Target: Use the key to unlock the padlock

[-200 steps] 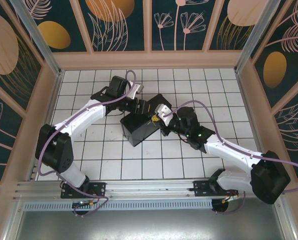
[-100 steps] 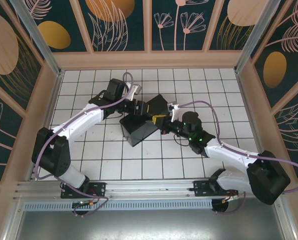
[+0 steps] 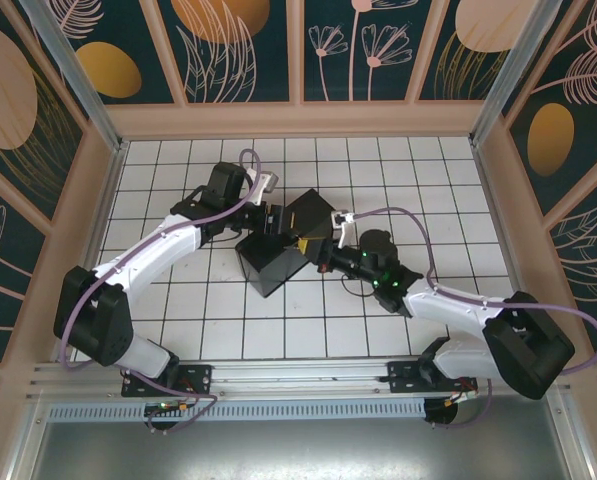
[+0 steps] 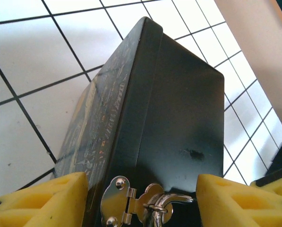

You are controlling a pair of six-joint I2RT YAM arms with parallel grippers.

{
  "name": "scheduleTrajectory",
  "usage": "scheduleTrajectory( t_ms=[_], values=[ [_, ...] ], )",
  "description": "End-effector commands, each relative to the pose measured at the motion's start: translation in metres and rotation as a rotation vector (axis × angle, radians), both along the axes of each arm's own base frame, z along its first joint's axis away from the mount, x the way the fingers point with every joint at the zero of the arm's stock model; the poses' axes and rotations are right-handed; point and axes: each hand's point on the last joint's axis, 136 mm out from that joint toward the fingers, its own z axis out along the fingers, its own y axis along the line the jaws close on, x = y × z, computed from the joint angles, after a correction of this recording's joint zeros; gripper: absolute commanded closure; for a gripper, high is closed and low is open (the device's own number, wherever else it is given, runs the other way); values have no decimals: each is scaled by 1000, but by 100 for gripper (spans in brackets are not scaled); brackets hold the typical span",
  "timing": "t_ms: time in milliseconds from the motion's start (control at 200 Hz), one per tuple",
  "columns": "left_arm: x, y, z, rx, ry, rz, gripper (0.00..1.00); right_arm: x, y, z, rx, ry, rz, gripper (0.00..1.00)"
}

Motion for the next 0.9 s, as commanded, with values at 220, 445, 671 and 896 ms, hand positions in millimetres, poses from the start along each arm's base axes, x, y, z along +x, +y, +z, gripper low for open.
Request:
scheduleTrajectory(
  t_ms=[220,445,671,896],
  values=[
    [-20,-14,2,-25,26,-83,38,16,-21,-30,-541,-262,-17,67],
    [-17,-13,3,-26,27,-72,38,15,-43,-49,-749,-333,6,60],
    [-13,-13,4,-23,29,-70,38,4,-56,-17,-749,-510,13,52],
    [-9,-15,9,-35,25,-70,38,4,-64,-2,-779,-659,-10,51]
  ],
)
